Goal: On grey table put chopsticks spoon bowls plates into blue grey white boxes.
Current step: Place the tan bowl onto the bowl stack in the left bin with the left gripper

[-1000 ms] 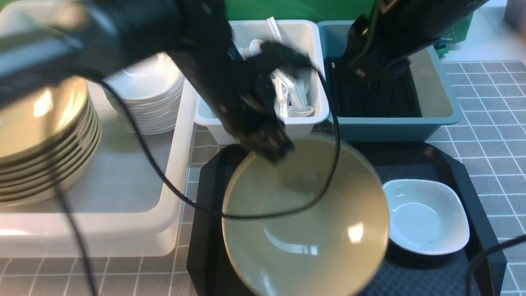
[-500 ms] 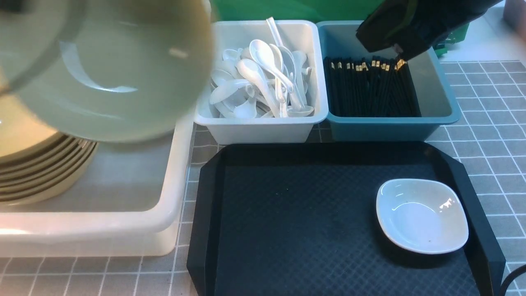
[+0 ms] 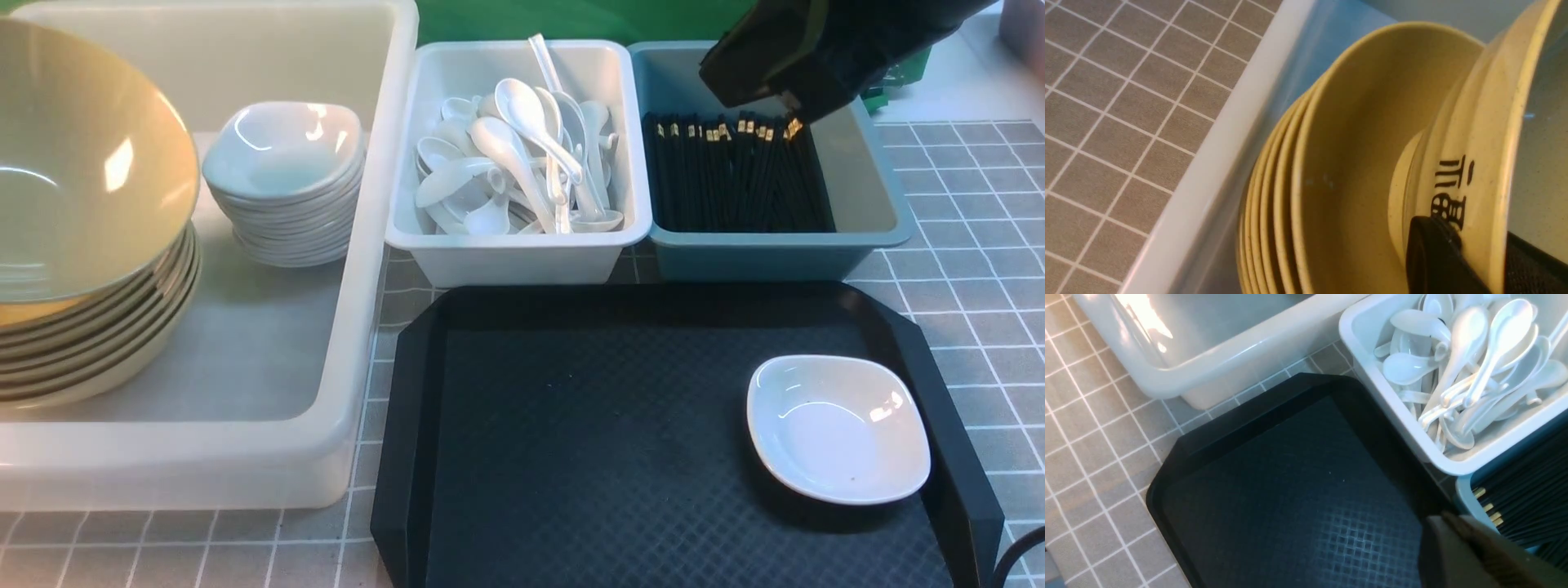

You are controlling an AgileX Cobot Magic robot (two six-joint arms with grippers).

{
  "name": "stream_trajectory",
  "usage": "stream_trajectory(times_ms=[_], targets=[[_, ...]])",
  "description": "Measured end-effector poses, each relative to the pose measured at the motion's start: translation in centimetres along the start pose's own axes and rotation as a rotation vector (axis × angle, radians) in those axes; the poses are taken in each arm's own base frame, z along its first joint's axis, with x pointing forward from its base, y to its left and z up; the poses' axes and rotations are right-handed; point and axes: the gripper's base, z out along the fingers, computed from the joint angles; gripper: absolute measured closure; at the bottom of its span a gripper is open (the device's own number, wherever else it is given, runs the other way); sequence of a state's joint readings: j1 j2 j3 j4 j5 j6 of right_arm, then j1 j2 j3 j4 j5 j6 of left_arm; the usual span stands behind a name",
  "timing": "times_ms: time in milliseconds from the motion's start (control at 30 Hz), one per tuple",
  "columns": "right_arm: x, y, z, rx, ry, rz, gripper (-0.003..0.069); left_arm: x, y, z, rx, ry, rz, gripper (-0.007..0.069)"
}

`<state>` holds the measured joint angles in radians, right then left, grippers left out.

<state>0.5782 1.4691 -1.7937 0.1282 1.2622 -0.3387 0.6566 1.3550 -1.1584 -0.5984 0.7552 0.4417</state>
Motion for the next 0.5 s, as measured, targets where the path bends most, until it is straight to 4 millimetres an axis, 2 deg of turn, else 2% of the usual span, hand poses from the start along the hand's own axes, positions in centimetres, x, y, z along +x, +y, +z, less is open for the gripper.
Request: stream_trajectory(times_ms=[167, 233, 267, 300, 333, 400, 433, 500], targets=[[0.5, 0.1, 0.8, -0.01, 0.031, -0.002, 0.0624, 0.4, 0.0, 1.5, -0.042, 0.031, 0.092, 0.0501], [0.7, 0.1, 1.1, -0.014, 0.044, -0.002, 0.0624, 0.5, -0.1, 1.9, -0.053, 0.054, 0.129, 0.0421], [0.9, 0.1, 1.3, -0.017, 0.054, -0.004, 0.0624, 0.6, -0.1, 2.1, -0.067, 0.065, 0.159, 0.0348], [0.9, 0.1, 1.4, -0.017, 0.055, -0.005, 0.0624, 0.7, -0.1, 2.1, -0.073, 0.068, 0.17, 0.0326], [1.0, 0.1, 1.7, -0.02, 0.064, -0.01, 0.0624, 0.7, -0.2, 2.1, -0.083, 0.074, 0.184, 0.023], [1.0, 0.1, 1.9, -0.023, 0.07, -0.01, 0.0624, 0.7, -0.4, 1.9, -0.093, 0.07, 0.192, 0.0149], [1.1, 0.1, 1.9, -0.023, 0.071, -0.01, 0.0624, 0.7, -0.4, 1.8, -0.093, 0.068, 0.19, 0.014], [1.1, 0.1, 2.0, -0.024, 0.074, -0.011, 0.0624, 0.5, -0.6, 0.8, -0.124, 0.045, 0.215, 0.0032]])
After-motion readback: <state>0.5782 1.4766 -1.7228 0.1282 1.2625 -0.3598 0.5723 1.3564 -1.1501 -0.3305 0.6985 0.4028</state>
